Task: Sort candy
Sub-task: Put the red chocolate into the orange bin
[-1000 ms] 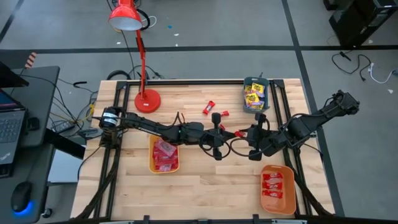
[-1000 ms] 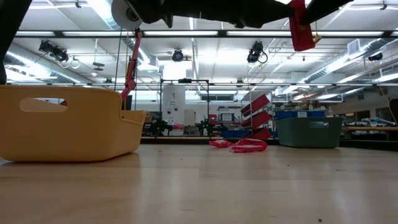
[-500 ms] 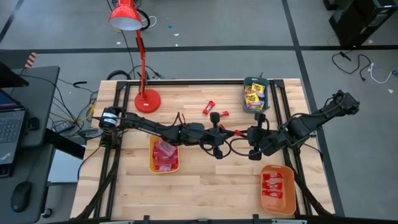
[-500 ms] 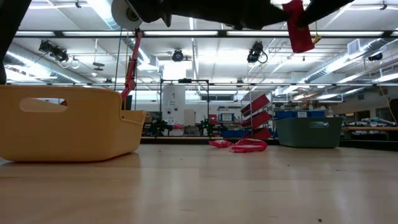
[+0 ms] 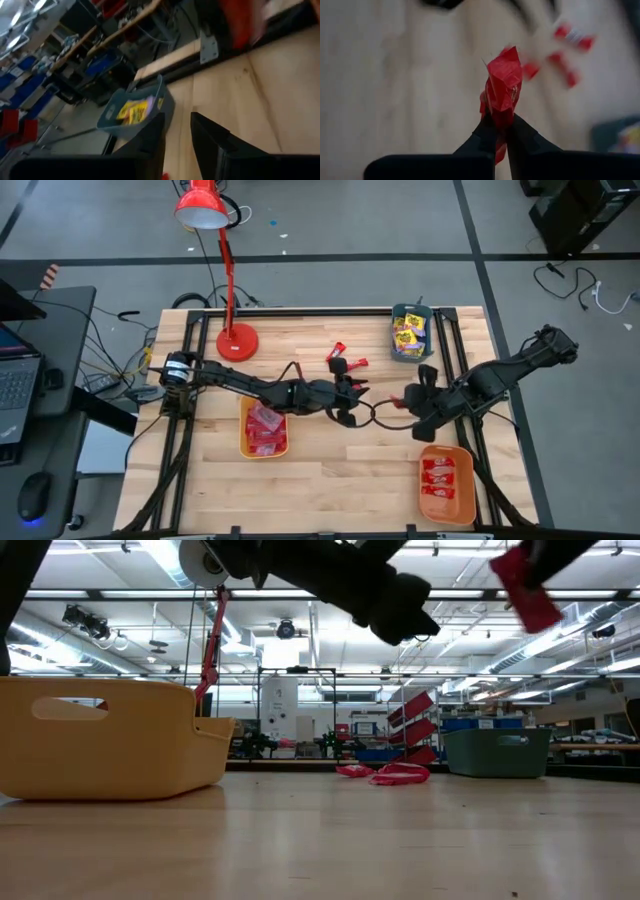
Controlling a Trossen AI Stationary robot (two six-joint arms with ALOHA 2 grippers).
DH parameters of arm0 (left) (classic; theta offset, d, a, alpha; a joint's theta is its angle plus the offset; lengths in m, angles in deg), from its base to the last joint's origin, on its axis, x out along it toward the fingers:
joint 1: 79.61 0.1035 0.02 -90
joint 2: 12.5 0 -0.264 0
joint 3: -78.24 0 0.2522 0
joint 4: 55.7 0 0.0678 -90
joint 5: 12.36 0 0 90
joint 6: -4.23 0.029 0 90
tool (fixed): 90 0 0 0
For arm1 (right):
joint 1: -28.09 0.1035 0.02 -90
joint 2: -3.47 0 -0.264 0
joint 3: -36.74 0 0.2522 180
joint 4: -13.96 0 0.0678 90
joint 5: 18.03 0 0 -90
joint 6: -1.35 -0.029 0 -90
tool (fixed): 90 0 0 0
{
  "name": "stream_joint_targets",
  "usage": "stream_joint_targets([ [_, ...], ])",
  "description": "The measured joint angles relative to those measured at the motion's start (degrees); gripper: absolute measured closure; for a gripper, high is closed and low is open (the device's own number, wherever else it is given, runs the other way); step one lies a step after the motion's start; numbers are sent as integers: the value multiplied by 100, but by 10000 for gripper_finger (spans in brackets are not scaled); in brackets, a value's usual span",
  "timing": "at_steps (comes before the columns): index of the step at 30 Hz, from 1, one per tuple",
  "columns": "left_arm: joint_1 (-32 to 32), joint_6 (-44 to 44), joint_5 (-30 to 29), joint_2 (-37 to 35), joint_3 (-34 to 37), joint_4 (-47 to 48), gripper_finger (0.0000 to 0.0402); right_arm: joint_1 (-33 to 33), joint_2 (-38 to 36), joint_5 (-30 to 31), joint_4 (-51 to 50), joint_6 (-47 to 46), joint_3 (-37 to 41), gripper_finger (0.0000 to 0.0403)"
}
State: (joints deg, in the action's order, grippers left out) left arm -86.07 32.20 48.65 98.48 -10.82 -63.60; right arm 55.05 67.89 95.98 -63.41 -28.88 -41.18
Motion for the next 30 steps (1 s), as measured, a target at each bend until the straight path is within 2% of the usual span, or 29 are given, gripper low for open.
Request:
stream_joint_targets([
  [6,2,-152,-53,0,0,106,302,9,-2,-2127,-789,-1133,-216,385],
  [9,2,-161,-122,-2,0,106,302,183,-3,-3198,-864,-1894,-141,385],
  [12,2,-161,-272,-2,0,106,302,501,2,-3740,-835,-2539,40,385],
  [17,3,-119,-750,-58,0,451,302,1223,15,-3824,-299,-3403,475,385],
  [19,13,-123,-852,-144,0,735,302,1507,25,-3548,-68,-3705,643,385],
  [22,41,-124,-869,-341,0,1202,302,1822,148,-3216,161,-4021,871,385],
  [30,214,-427,-714,-858,0,2546,302,2221,947,-3088,129,-4072,1082,384],
])
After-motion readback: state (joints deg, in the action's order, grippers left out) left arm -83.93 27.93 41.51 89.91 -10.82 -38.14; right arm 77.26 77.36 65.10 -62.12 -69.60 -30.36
